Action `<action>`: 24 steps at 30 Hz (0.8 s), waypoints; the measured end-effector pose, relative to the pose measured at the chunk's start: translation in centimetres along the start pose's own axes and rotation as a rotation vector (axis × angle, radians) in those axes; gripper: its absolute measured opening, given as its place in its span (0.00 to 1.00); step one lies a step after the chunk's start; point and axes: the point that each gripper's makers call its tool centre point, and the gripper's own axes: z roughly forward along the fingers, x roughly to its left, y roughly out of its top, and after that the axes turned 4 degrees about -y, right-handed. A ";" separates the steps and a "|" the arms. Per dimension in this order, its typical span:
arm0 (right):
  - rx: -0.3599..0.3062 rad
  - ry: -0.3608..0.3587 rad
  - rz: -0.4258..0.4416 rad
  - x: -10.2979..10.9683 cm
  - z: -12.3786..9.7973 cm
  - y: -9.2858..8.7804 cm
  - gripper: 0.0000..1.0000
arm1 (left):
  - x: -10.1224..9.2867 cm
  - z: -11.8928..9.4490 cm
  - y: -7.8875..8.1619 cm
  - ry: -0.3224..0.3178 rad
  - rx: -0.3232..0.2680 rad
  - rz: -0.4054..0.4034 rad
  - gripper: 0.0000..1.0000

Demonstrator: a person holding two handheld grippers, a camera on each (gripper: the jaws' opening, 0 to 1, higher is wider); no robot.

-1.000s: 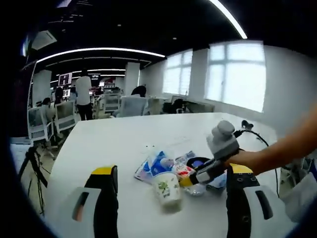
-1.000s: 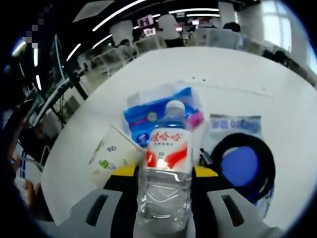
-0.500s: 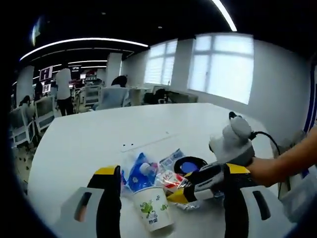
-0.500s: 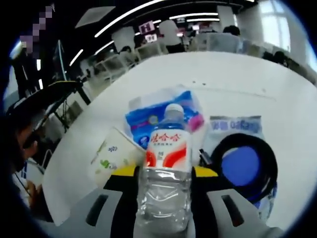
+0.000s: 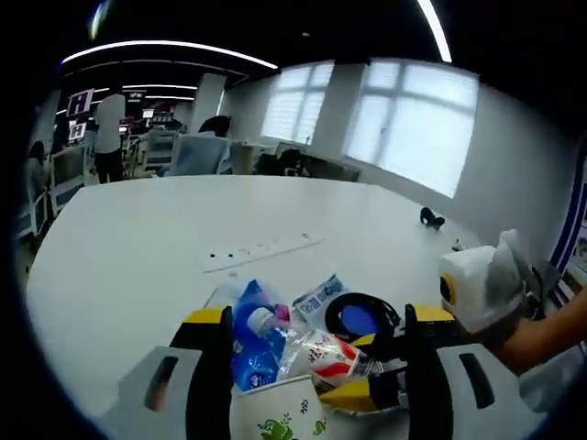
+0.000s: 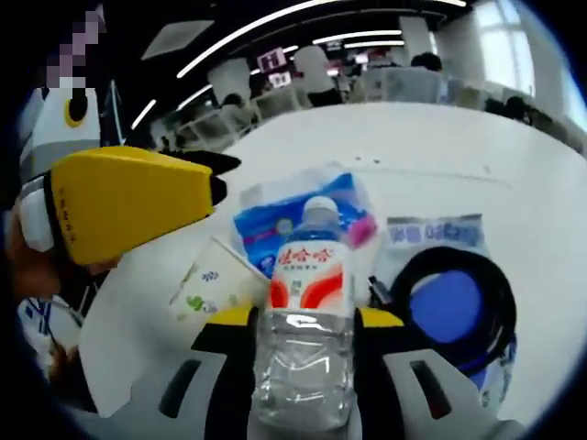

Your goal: Arrange the tabletop items into an orderly group along one side of the table until the central work area is clear of visible clutter.

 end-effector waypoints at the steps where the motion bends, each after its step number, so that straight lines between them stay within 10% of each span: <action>1: -0.004 0.004 0.000 0.0 0.0 0.0 0.38 | 0.3 0.3 -0.3 -0.002 0.004 -0.018 0.74; 5: -0.020 0.010 0.001 -0.1 0.0 0.0 0.38 | 0.3 1.7 -1.4 -0.064 0.007 -0.187 0.75; 24: -0.061 0.018 -0.008 0.1 -0.1 0.1 0.38 | 1.7 4.5 -3.3 -0.039 0.106 -0.320 0.72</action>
